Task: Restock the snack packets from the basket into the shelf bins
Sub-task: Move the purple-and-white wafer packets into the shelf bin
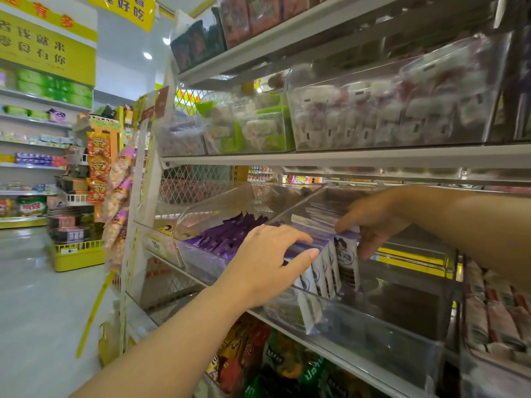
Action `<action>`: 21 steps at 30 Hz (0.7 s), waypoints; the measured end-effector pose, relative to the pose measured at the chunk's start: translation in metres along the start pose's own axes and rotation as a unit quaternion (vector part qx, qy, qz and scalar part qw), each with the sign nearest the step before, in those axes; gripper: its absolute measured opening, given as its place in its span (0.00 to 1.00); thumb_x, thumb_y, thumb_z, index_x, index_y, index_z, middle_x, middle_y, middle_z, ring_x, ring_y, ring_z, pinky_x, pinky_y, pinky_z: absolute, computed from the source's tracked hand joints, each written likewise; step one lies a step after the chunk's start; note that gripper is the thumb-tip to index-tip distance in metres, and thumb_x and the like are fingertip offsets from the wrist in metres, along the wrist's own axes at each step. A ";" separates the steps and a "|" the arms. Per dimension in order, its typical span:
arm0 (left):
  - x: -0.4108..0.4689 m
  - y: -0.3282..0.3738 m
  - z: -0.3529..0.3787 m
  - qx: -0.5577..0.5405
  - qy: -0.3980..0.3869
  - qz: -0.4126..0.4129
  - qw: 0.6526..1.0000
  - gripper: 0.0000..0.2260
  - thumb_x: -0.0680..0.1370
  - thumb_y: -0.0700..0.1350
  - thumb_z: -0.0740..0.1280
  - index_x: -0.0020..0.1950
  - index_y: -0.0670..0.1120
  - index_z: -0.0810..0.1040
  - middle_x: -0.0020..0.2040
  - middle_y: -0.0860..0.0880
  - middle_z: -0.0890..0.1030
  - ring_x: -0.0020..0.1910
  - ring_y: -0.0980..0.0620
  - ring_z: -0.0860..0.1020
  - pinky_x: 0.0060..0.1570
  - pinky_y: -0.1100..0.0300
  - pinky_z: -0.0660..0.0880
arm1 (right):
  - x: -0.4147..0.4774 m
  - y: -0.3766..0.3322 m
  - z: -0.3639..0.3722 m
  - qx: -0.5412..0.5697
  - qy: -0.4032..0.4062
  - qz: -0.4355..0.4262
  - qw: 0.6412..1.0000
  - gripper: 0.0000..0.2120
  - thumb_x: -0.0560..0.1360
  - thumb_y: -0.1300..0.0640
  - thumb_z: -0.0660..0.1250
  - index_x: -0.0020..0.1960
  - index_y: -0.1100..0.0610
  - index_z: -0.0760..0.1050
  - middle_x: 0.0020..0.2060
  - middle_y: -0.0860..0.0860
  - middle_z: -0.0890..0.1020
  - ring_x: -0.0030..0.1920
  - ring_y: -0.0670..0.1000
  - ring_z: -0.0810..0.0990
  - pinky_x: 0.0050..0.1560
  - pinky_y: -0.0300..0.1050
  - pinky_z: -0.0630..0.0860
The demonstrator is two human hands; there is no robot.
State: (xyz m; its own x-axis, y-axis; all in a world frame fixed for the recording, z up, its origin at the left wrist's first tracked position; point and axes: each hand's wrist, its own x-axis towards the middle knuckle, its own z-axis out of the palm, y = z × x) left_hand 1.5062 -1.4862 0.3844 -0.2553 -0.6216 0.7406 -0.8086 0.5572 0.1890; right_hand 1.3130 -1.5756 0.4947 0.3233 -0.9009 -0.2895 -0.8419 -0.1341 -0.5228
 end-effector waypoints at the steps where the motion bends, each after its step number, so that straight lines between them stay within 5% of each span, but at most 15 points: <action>1: 0.000 0.000 0.000 -0.001 0.000 0.000 1.000 0.17 0.79 0.60 0.57 0.62 0.55 0.77 0.58 0.60 0.78 0.57 0.62 0.71 0.64 0.54 0.66 | 0.001 -0.002 0.002 -0.023 0.005 0.015 1.000 0.08 0.79 0.56 0.62 0.53 0.60 0.76 0.42 0.58 0.86 0.43 0.57 0.86 0.42 0.49 0.83; 9: -0.001 -0.002 0.003 -0.001 0.008 0.006 1.000 0.19 0.78 0.62 0.55 0.62 0.56 0.77 0.58 0.60 0.78 0.58 0.62 0.72 0.65 0.57 0.62 | 0.015 -0.005 0.013 0.023 0.071 -0.022 0.997 0.08 0.79 0.58 0.64 0.55 0.62 0.72 0.50 0.60 0.82 0.46 0.58 0.85 0.46 0.50 0.83; 14: -0.001 -0.004 0.006 -0.001 0.014 0.002 1.000 0.19 0.78 0.62 0.54 0.62 0.57 0.76 0.58 0.62 0.78 0.58 0.64 0.71 0.66 0.59 0.60 | 0.015 -0.001 0.009 0.050 0.058 -0.028 0.997 0.17 0.77 0.60 0.67 0.63 0.59 0.66 0.53 0.58 0.81 0.48 0.57 0.84 0.50 0.52 0.82; 17: -0.002 -0.004 0.004 0.007 -0.004 -0.002 1.000 0.19 0.80 0.62 0.53 0.64 0.57 0.74 0.61 0.62 0.76 0.62 0.63 0.70 0.70 0.56 0.57 | 0.006 -0.003 0.012 -0.089 0.103 -0.020 0.991 0.21 0.79 0.51 0.63 0.69 0.56 0.64 0.56 0.54 0.78 0.52 0.56 0.82 0.52 0.52 0.81; 19: -0.004 -0.001 0.000 0.012 -0.020 -0.008 1.000 0.20 0.80 0.62 0.52 0.67 0.57 0.72 0.64 0.61 0.74 0.66 0.61 0.68 0.72 0.52 0.55 | -0.003 -0.007 0.014 -0.258 0.213 -0.065 0.940 0.25 0.78 0.43 0.62 0.71 0.52 0.65 0.64 0.52 0.75 0.60 0.55 0.77 0.61 0.50 0.75; 21: -0.010 0.002 -0.005 0.011 -0.008 -0.020 1.000 0.21 0.80 0.62 0.52 0.69 0.57 0.70 0.67 0.60 0.71 0.68 0.61 0.65 0.73 0.49 0.55 | -0.018 -0.015 0.023 -0.312 0.284 -0.133 0.897 0.25 0.77 0.41 0.62 0.70 0.50 0.67 0.64 0.51 0.75 0.59 0.53 0.75 0.60 0.48 0.73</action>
State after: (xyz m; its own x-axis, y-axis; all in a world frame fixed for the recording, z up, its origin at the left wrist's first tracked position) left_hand 1.5097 -1.4755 0.3808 -0.2301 -0.6521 0.7224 -0.8298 0.5193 0.2045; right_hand 1.3298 -1.5483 0.4895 0.4256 -0.8438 0.3269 -0.9027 -0.4210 0.0886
